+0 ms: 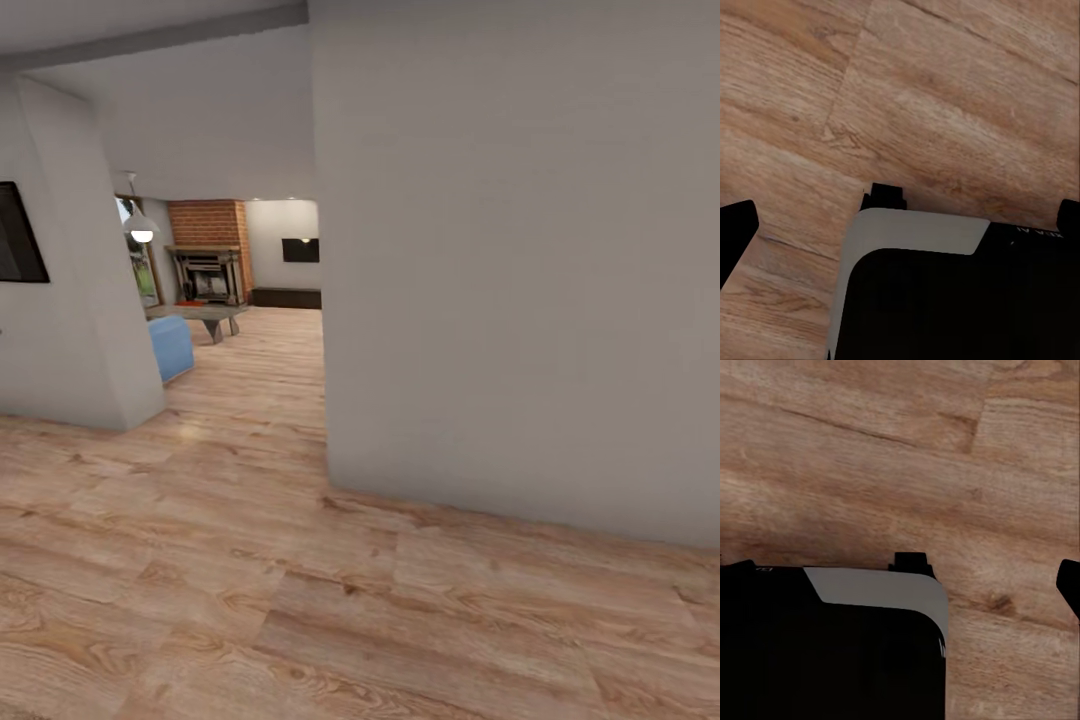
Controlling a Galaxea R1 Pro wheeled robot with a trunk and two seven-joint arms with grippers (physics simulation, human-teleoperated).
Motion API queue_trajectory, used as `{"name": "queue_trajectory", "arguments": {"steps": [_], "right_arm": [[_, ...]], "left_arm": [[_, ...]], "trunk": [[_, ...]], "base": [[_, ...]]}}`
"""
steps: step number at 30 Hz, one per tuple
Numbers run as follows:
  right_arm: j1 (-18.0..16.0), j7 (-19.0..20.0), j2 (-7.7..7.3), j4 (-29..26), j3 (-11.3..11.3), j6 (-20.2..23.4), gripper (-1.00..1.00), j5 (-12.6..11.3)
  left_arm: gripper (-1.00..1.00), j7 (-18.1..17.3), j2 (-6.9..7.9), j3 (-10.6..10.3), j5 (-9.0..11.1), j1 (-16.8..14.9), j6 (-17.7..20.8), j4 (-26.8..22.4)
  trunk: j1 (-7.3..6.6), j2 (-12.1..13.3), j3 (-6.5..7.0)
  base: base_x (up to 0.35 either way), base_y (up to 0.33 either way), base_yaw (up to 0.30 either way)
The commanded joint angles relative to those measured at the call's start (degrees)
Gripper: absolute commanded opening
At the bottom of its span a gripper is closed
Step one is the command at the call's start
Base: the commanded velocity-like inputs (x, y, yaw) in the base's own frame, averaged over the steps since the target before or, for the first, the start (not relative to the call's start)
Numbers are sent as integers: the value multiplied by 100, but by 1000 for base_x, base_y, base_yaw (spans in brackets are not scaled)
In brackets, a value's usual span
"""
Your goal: Move the two storage containers from the living room to the garage. In the garage, place one container on the floor and stack the other container on top of it (either order is fine).
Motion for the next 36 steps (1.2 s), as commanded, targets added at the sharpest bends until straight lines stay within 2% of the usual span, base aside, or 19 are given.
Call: {"name": "queue_trajectory", "arguments": {"steps": [1,36], "right_arm": [[-6,8,3,17,48,-30,100,-50],[-5,2,3,17,48,-30,100,-50]], "left_arm": [[100,-23,1,-11,52,-4,11,0],[100,-23,2,-11,52,-4,11,0]], "trunk": [[3,-3,-7],[3,-3,-7]], "base": [[321,0,270],[321,0,270]]}}
